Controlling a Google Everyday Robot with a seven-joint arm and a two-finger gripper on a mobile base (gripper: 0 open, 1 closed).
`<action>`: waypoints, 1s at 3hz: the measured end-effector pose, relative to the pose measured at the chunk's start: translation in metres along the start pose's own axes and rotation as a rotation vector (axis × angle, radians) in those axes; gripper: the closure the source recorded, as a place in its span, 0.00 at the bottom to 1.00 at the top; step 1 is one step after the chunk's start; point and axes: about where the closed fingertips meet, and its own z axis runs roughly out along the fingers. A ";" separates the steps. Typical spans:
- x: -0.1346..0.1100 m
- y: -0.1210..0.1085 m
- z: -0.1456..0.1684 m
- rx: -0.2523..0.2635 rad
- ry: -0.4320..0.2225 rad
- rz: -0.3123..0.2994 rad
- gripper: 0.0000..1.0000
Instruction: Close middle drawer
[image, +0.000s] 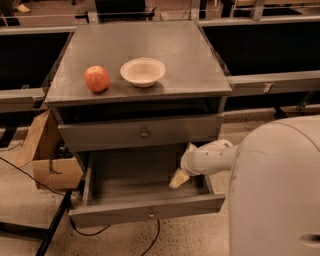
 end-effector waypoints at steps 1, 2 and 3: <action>0.016 0.014 -0.027 -0.011 0.018 0.033 0.18; 0.037 0.039 -0.060 -0.037 0.042 0.065 0.41; 0.052 0.070 -0.078 -0.087 0.056 0.095 0.66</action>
Offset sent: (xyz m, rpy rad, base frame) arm -0.1346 -0.0578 0.0348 0.0146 0.1244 -0.0809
